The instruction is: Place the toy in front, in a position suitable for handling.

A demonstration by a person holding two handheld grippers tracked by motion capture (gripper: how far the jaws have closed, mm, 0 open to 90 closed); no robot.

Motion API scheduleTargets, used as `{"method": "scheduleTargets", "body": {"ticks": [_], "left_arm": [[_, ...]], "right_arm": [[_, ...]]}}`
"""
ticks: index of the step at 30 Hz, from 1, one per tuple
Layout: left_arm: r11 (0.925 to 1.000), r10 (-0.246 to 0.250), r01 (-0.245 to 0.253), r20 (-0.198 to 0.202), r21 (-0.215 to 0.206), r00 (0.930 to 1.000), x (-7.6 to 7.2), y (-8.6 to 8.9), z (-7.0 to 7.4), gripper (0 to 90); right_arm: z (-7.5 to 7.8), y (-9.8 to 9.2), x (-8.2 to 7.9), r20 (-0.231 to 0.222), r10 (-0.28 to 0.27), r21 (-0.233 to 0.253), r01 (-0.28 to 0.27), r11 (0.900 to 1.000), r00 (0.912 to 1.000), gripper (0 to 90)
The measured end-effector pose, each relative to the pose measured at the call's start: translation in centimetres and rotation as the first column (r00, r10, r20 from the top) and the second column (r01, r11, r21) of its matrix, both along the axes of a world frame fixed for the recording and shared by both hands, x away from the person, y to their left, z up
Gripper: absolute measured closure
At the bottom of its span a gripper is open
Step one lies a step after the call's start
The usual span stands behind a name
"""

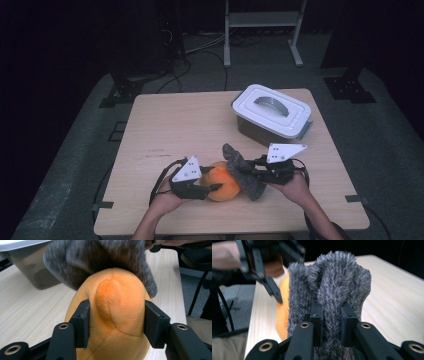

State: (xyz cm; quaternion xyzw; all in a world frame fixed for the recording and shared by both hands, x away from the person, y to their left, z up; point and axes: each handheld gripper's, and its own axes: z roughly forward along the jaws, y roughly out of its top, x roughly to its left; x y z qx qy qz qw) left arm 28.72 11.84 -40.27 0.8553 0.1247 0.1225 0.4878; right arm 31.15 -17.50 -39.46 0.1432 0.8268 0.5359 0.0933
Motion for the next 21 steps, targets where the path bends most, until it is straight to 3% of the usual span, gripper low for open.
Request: {"method": "scheduleTargets", "body": {"ticks": [2, 4, 7, 9, 11, 15, 19, 21], "left_arm": [[0.9999, -0.004, 0.004, -0.013, -0.010, 0.9999, 0.1, 0.1, -0.1, 38.3], [0.9992, -0.003, 0.002, -0.041, -0.040, 0.9991, 0.4, 0.2, -0.2, 30.4], [0.9993, 0.007, -0.010, -0.076, -0.037, 0.9970, 0.8, 0.2, -0.4, 17.9], [0.9988, 0.009, -0.013, -0.100, -0.046, 0.9949, 1.1, 0.2, -0.9, 15.7], [0.9985, -0.011, 0.005, -0.121, -0.055, 0.9926, 1.1, 0.2, -1.3, 18.0], [0.9991, -0.019, 0.016, -0.068, -0.038, 0.9975, 0.7, 0.3, -1.1, 40.6], [0.9992, 0.016, -0.017, -0.035, -0.035, 0.9993, 0.5, 0.6, -0.4, 44.4], [0.9994, 0.024, -0.024, -0.019, -0.023, 0.9995, 0.4, 0.7, -0.1, 44.5]], "right_arm": [[-0.5, 0.0, 0.1, -0.026, 0.011, 0.000, -0.011, 1.000, 0.9996, 75.3], [-0.6, 0.0, 0.1, -0.023, 0.013, -0.011, -0.013, 1.000, 0.9996, 75.3], [-0.6, 0.0, 0.0, -0.024, 0.032, -0.009, -0.032, 0.999, 0.9992, 75.2], [-0.6, 0.1, -0.1, -0.022, 0.041, -0.010, -0.041, 0.999, 0.9989, 75.1], [-0.6, 0.2, -0.1, -0.021, 0.044, -0.012, -0.044, 0.999, 0.9988, 75.2], [-1.0, -0.3, 0.3, -0.040, 0.033, -0.015, -0.033, 0.999, 0.9987, 75.3], [-1.4, -1.0, 1.0, -0.055, -0.029, -0.057, 0.026, 0.998, 0.9981, 75.4], [-1.2, -1.1, 0.9, -0.043, -0.038, -0.044, 0.036, 0.998, 0.9983, 75.4]]}}
